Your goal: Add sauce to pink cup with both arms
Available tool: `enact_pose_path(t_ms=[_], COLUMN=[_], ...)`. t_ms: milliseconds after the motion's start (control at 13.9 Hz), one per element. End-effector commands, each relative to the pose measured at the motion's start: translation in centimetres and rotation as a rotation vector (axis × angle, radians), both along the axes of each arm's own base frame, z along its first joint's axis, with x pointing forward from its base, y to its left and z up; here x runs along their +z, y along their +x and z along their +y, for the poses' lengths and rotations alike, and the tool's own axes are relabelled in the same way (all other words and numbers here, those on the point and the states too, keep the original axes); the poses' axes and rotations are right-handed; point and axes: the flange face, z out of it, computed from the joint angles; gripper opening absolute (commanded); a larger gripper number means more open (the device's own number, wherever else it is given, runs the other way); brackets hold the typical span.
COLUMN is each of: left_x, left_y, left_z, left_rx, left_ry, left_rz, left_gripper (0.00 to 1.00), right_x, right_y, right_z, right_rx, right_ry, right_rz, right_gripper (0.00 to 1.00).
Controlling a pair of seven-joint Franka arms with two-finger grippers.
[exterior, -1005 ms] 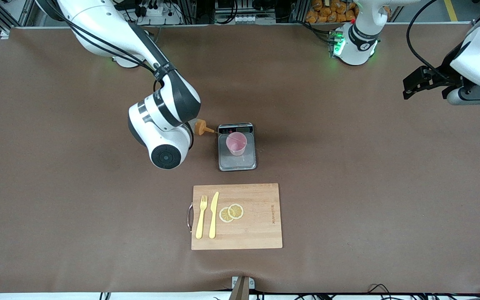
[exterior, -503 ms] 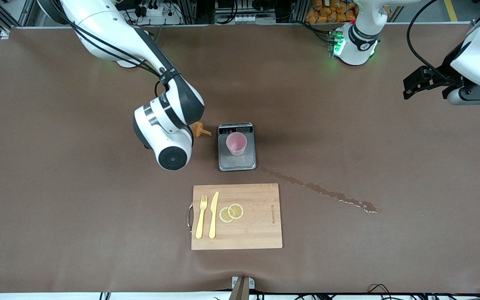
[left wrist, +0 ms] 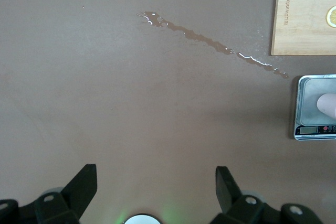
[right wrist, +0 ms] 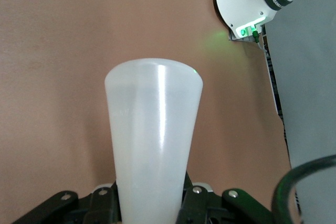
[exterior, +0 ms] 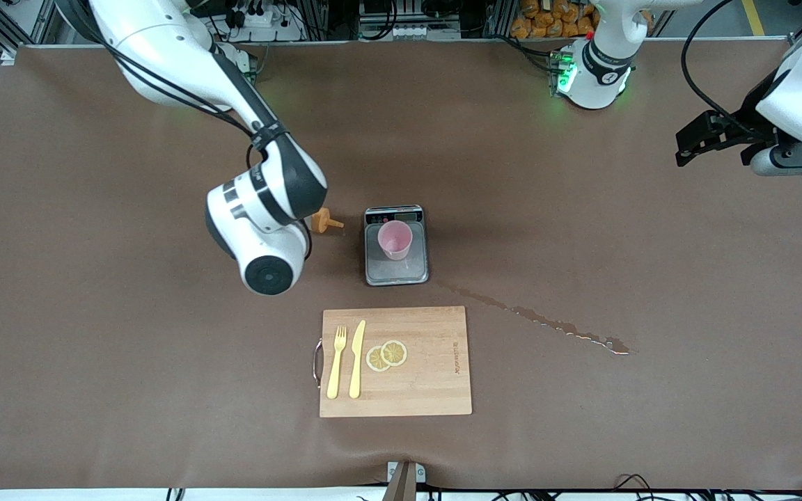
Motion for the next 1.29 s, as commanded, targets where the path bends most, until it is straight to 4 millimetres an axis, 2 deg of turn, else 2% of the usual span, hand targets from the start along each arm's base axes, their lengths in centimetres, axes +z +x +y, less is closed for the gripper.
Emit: enact_pose_path(t_ms=[0,287,359,574,790,1221], left_x=[0.7,0.8,0.7,0.7,0.8,0.8], left_y=[-0.4,-0.5,-0.5,-0.4,-0.5,-0.4], left_z=[0.4,0.4,0.4,0.2,0.3,0.4], left_rx=[0.021,0.022,0.022,0.019,0.020,0.019], left_ry=[-0.015,-0.015,-0.016,-0.017,-0.017,-0.017], left_rz=[0.000,0.000,0.002,0.000,-0.001,-0.002], left_gripper=[1.00,1.00,1.00,1.00,1.00,1.00], right_x=[3.1,3.4,3.5,4.6,4.8,4.6], right_y=[0.7,1.0,1.3,2.2,3.1,5.0], right_z=[-2.9,-3.7,-4.5,-7.3,-9.6,-16.7], right_rx=[-0.005,0.060,0.077,0.086,0.104,0.120], right_ry=[0.110,0.185,0.216,0.331,0.432,0.671], right_rz=[0.029,0.034,0.034,0.039,0.038,0.014], right_gripper=[0.30,0.33,0.32,0.32,0.32,0.33])
